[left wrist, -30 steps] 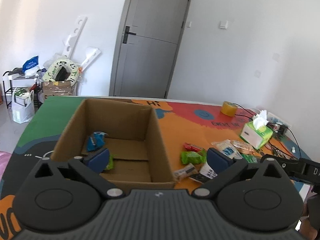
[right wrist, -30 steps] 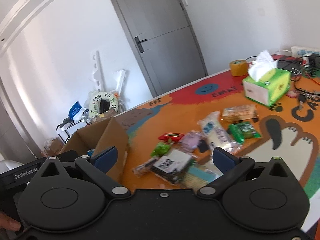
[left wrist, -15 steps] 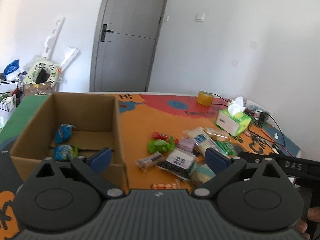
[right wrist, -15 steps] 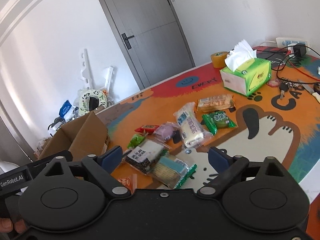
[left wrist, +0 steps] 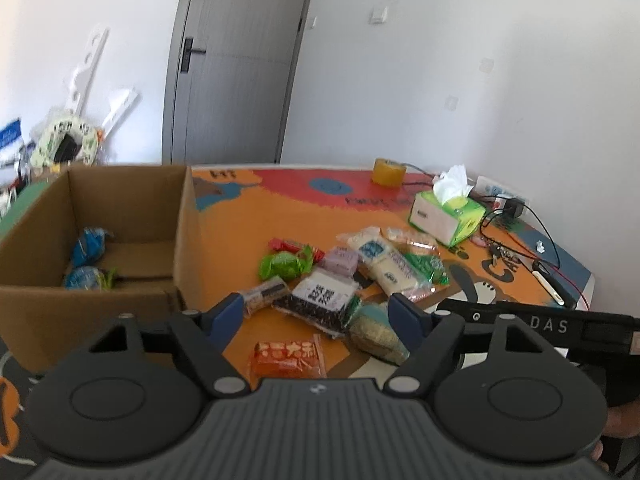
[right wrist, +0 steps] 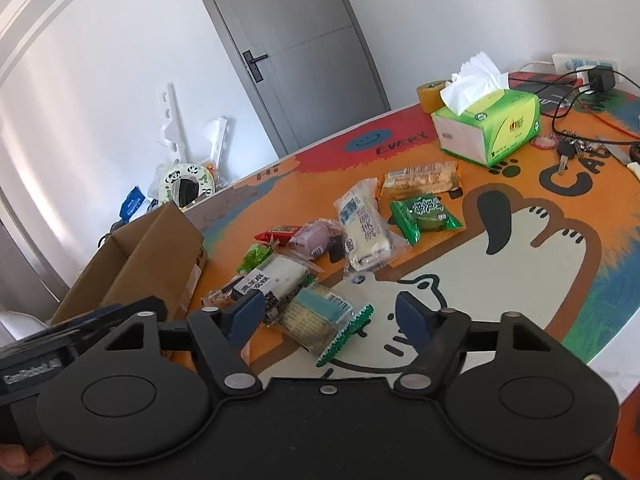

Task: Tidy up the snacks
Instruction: 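Reach the right gripper to the green-striped cracker pack and grasp it, then grasp the orange biscuit pack with the left gripper while right holds crackers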

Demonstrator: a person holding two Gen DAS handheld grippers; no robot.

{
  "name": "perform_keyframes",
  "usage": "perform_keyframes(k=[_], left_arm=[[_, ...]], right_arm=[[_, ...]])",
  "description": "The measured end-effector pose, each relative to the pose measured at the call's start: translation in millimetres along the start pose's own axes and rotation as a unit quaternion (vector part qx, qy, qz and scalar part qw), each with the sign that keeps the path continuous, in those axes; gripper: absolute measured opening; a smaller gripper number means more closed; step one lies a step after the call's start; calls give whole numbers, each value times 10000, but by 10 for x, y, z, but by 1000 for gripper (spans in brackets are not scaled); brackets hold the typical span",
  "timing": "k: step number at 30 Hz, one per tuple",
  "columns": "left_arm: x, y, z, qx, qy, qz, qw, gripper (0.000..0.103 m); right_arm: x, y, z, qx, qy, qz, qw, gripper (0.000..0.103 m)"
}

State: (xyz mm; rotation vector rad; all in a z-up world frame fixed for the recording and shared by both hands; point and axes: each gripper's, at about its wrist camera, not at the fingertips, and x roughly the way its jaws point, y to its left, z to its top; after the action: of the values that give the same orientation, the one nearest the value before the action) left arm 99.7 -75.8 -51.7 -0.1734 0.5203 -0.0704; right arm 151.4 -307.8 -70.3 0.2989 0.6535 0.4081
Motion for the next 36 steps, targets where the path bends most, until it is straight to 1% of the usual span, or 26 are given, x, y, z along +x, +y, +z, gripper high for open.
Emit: perform_keyframes(k=[3,5,10,15,18,19,20,21,22,25,32,36], left_arm=[[120,-5,-56,21,95,128,9999,75],[191,8,-96,-34,185,185,9997,72],[380,29,-185,-97,361,384,9986,71],[545,51,-266,-157,553,710,9958,71],[618,66,-314,-154,658,799,9945,71],[630,73,-332,-172,676,788,9945,69],[624,67,-346,-136,626,820,9946,63],[619,62,-357,-93,595,857,9945,61],[613,61,-366,-88,559,876,9945,55],[605,62,-361,-124,522,747,9958,51],[604,79,-337,-205,538,585,9966,51],[609,89,-330,-235,546,521,9969,51]], right_arm=[[50,-28,-23,-20,87,2,10000,68],[81,-37,-35,-56,149,12,9999,65],[153,-72,-33,-75,238,5,9997,65],[231,-58,-18,-128,286,35,9995,66],[288,-33,-13,-210,315,43,9993,66],[302,-21,-11,-260,319,28,9991,66],[319,-1,-10,-334,320,1,9989,66],[330,7,-6,-377,319,1,9988,66],[346,15,-1,-403,321,26,9987,66],[395,39,28,-449,316,58,9985,66],[539,94,103,-566,280,116,9979,66],[660,125,100,-558,376,157,9976,66]])
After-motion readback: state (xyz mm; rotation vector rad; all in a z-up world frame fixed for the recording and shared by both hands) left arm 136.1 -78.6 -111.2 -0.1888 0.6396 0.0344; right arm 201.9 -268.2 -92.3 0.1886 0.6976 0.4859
